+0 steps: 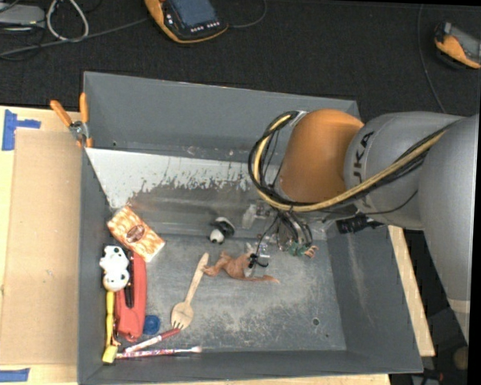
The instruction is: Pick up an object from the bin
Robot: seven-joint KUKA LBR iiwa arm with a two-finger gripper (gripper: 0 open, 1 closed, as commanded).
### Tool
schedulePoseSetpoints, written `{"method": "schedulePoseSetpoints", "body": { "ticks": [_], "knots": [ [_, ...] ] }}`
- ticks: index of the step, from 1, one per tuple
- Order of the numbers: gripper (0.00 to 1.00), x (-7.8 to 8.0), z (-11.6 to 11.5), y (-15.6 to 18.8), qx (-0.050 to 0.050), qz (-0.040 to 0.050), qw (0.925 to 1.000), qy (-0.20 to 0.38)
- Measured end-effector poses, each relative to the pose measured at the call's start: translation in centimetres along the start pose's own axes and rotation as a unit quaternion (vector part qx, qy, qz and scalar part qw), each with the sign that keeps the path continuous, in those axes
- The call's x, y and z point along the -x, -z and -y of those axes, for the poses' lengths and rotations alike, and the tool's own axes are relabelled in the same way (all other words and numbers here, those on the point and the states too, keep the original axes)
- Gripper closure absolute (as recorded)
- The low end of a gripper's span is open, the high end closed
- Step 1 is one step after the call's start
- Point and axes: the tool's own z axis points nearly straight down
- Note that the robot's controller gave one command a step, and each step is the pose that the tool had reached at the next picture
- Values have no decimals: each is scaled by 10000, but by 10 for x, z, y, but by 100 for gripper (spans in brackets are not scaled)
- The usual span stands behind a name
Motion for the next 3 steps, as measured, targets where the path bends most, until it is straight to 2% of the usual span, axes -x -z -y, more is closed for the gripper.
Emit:
{"method": "schedulePoseSetpoints", "body": {
  "ticks": [1, 2, 3],
  "knots": [
    [0, -25, 10, -23, 1, -2, 10000, 74],
    [100, -25, 21, -32, 11, -12, 9689, 2473],
    [100, -25, 22, -32, 12, -13, 9691, 2467]
  ]
}}
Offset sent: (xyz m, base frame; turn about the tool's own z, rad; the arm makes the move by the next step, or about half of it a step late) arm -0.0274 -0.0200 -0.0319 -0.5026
